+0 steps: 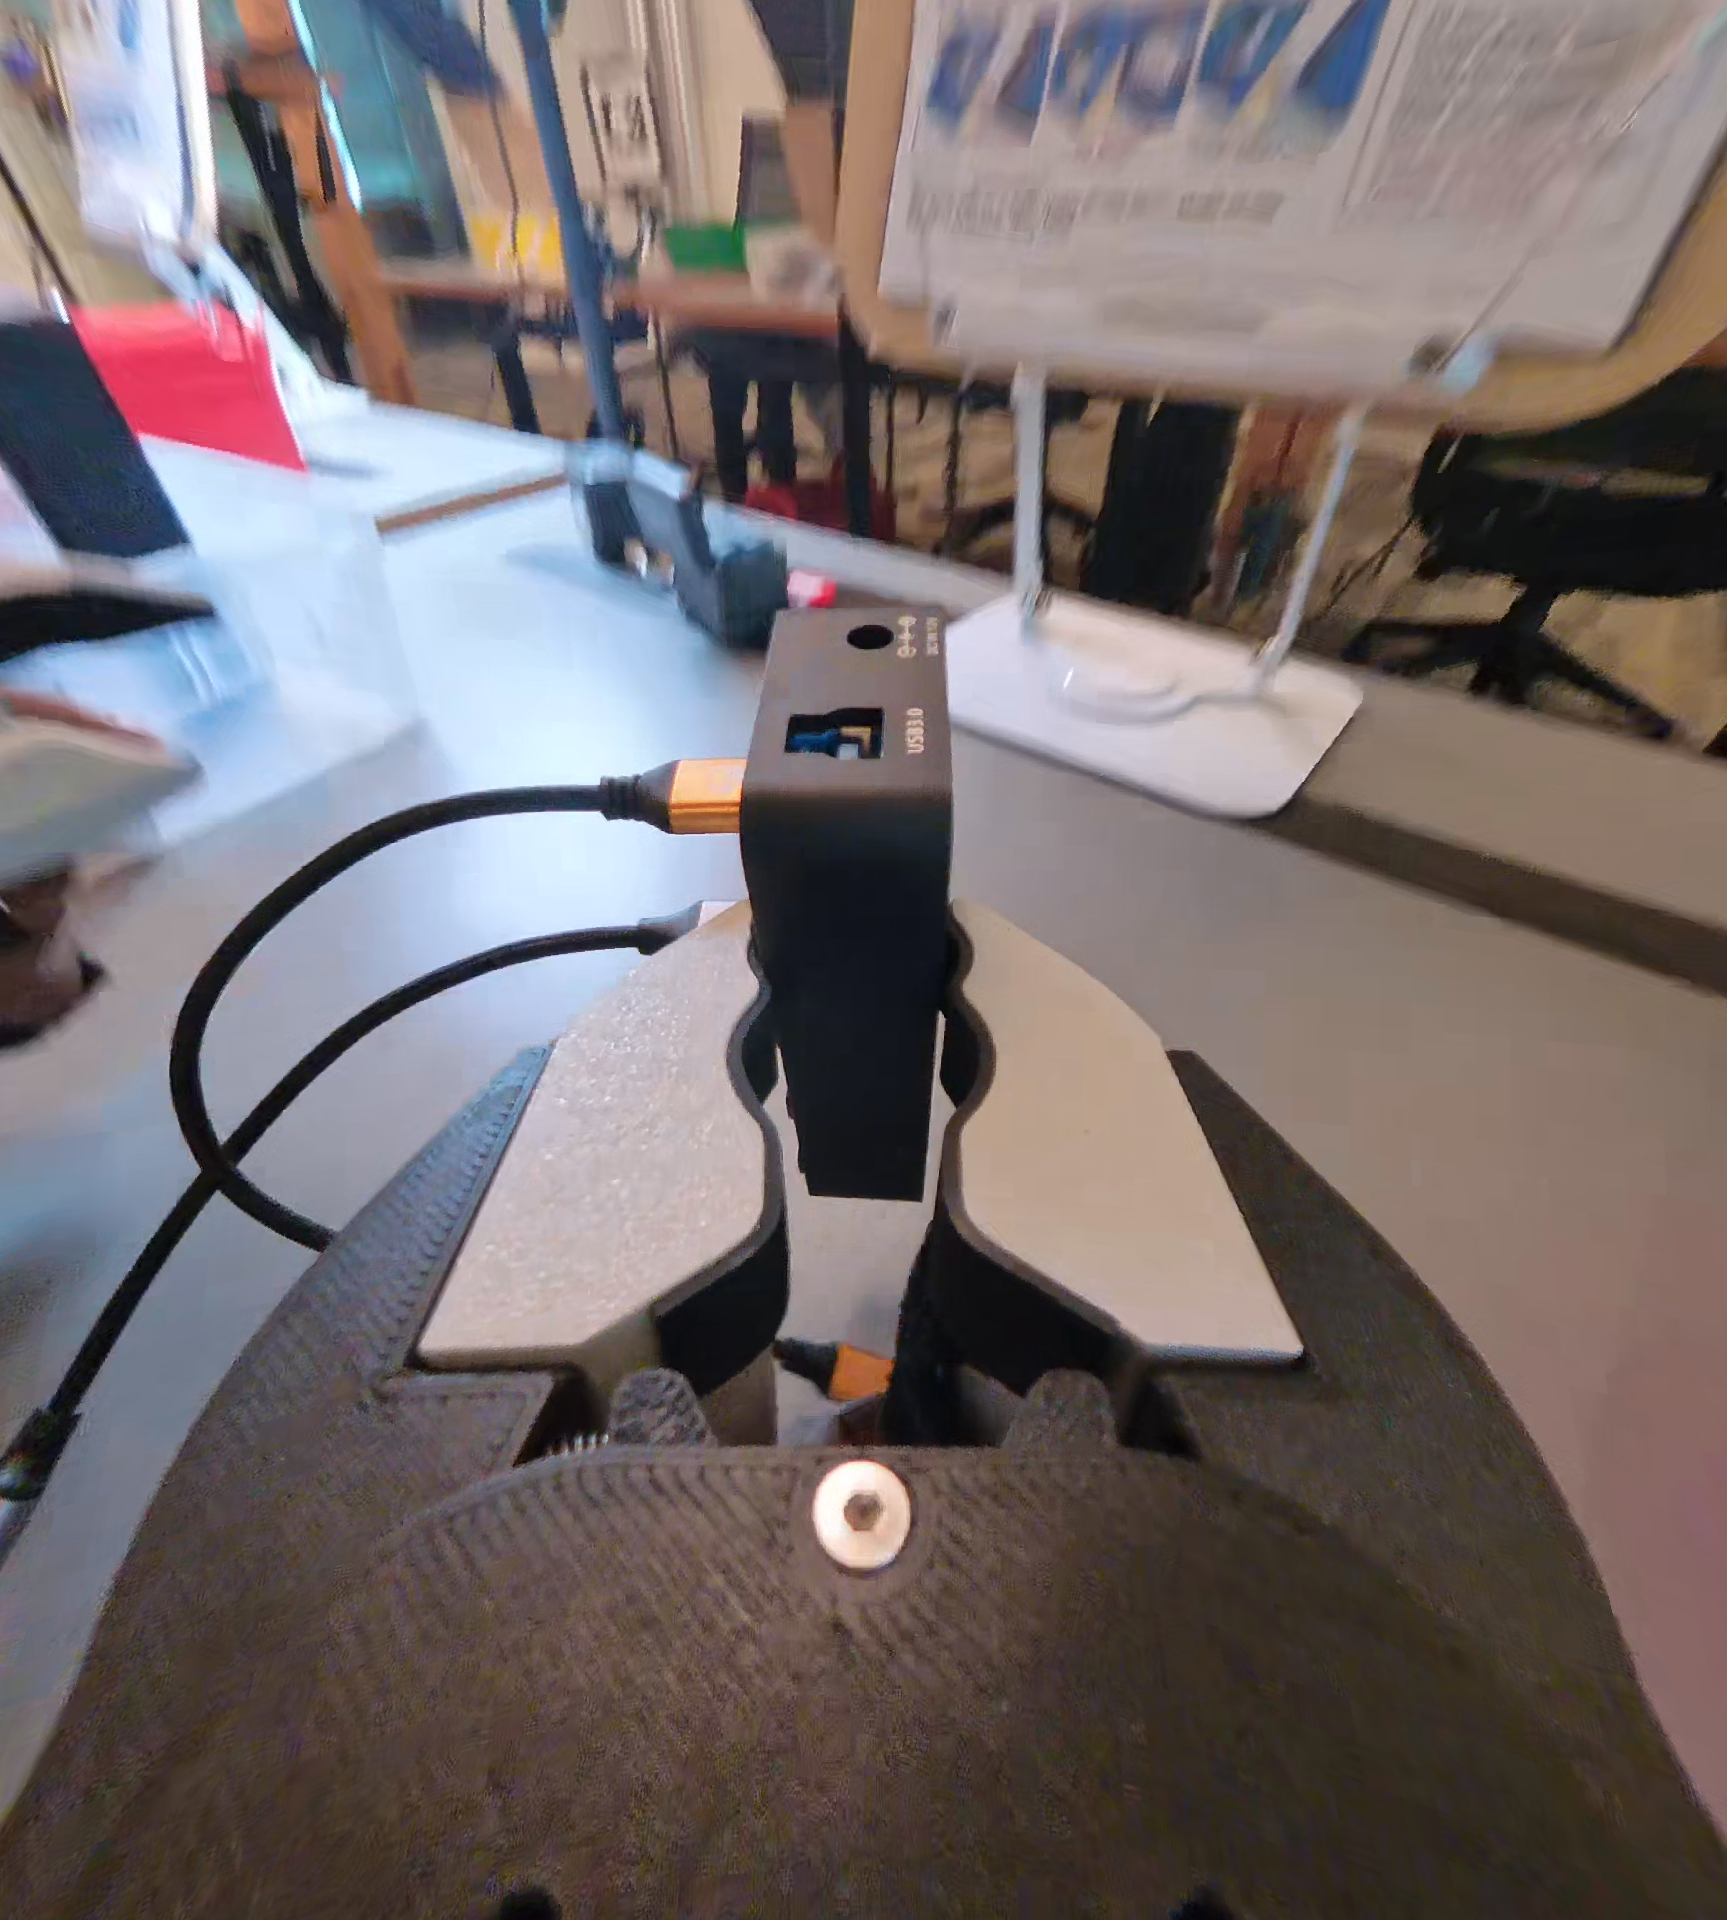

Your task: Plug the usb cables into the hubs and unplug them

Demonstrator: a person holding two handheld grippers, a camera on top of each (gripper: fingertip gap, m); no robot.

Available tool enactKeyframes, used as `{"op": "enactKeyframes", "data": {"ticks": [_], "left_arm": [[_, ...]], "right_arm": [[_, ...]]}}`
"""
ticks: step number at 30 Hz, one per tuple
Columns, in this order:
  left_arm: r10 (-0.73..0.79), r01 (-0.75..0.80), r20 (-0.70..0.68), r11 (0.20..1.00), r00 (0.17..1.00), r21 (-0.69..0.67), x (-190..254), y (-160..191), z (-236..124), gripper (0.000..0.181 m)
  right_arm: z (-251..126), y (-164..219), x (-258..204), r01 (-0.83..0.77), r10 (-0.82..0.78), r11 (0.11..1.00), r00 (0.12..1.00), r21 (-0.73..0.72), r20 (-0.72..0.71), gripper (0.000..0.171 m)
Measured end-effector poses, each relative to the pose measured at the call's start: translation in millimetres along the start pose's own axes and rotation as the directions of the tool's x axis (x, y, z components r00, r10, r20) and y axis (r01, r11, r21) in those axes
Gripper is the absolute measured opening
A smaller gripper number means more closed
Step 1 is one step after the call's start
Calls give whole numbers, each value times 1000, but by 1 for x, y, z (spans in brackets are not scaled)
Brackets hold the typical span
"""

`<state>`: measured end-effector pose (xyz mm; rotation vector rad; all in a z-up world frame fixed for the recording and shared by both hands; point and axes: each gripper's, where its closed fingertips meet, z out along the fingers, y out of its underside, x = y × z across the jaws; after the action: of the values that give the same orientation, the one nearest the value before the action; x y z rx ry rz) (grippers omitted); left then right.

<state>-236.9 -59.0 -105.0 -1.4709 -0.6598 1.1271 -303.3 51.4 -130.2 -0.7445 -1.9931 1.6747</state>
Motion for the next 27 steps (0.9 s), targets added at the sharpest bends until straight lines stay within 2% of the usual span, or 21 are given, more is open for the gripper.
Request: {"op": "enactKeyframes", "data": {"ticks": [3, 6, 9, 12, 15, 18, 20, 23, 27], "left_arm": [[-80, 80, 0, 997, 997, 4, -4, 5, 1, 42], [-131, 131, 0, 991, 991, -20, -6, 14, 3, 42], [-121, 121, 6, 993, 993, -14, -7, 14, 3, 42], [-107, 107, 1, 994, 994, -6, -5, 12, 3, 42], [-96, 96, -5, 995, 995, -12, -2, 14, 4, 42], [-93, 93, -11, 996, 996, -12, -2, 15, 4, 41], [-98, 97, -15, 995, 995, -13, -1, 15, 5, 41], [-95, 95, -25, 995, 995, -12, 1, 15, 5, 41], [-69, 69, -24, 998, 997, -7, 2, 13, 5, 40]], "right_arm": [[-36, -62, 17, 16, 3, 980, 995, 197, -97, 28], [-90, -127, 51, 79, 13, 930, 969, 359, -248, 28], [-150, -176, 100, 180, 30, 891, 893, 416, -450, 28], [-209, -200, 159, 257, 68, 884, 756, 390, -651, 28], [-249, -182, 213, 241, 101, 925, 590, 294, -801, 28], [-266, -135, 244, 162, 128, 959, 477, 230, -870, 28], [-262, -106, 257, 93, 112, 979, 490, 180, -865, 28], [-255, -77, 272, -57, 191, 980, 518, 190, -834, 28], [-236, -40, 279, -202, 148, 979, 545, 42, -825, 27]]}}
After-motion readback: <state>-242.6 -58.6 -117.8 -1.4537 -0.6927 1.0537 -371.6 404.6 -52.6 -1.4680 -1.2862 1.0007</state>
